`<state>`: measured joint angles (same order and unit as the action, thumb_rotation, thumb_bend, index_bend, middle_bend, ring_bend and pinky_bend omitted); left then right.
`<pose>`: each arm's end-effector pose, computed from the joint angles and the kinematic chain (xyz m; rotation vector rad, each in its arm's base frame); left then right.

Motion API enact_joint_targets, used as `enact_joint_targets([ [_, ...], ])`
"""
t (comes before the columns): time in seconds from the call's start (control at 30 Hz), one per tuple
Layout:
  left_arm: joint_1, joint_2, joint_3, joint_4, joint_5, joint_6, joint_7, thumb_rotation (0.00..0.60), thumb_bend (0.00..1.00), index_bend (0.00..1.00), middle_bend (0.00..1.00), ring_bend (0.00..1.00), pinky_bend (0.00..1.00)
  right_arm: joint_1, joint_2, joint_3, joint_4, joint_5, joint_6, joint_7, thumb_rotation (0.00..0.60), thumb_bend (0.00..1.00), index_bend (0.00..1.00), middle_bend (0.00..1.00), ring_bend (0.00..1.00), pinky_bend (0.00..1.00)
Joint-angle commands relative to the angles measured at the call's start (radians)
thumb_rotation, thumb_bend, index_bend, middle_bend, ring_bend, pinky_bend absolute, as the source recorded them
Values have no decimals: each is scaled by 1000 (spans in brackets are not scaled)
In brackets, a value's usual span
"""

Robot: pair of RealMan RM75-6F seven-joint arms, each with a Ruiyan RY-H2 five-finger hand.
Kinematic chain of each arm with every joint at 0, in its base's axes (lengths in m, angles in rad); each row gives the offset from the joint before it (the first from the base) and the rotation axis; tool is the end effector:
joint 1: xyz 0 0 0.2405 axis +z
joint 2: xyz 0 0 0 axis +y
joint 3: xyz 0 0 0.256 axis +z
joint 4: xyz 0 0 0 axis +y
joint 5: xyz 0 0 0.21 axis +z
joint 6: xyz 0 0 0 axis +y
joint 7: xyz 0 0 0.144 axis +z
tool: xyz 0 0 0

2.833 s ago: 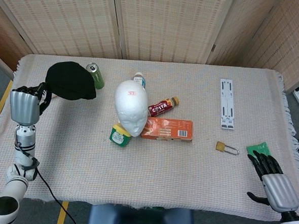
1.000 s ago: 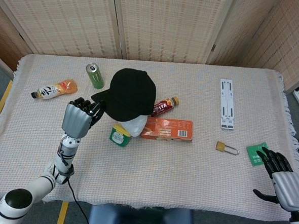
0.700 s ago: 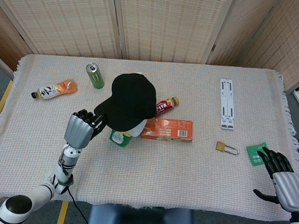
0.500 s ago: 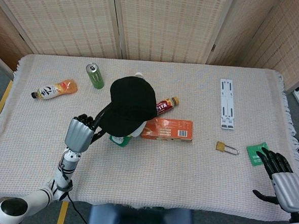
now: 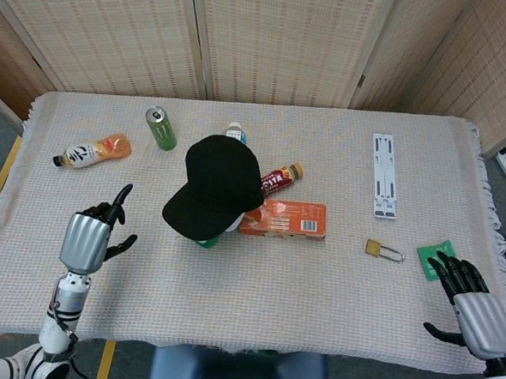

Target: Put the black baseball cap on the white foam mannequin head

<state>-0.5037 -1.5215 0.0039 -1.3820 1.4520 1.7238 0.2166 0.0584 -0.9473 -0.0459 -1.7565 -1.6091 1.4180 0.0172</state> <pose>-0.2093 0.2759 0.0738 -1.4335 -0.5146 -1.2600 -0.2967 -0.1492 0.1725 1.5462 -0.9938 0.8203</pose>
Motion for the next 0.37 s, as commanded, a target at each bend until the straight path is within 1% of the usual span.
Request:
enact_joint_targets([
  [0.03,143,219,84,-216,-107,-74,19,600,99,162,349,241,382,2,-9,6,0,16,-8,-16,600,0,0,0,0,0],
  [0.1,180,286,105,-267,-139,-104,-37,600,98,169,302,194,323,6,-14,9,0,32,-21,-24,600,0,0,0,0,0],
  [0.17,219,307,99,-251,-154,-87,-77,600,99,170,278,166,282,10,-20,13,0,44,-30,-34,600,0,0,0,0,0],
  [0.3,286,249,60,-131,-161,-20,-132,600,100,180,275,162,272,12,-39,26,5,64,-28,-55,600,0,0,0,0,0],
  [0.37,294,242,58,-101,-155,-33,-126,600,100,183,269,154,267,12,-48,30,6,67,-24,-66,600,0,0,0,0,0],
])
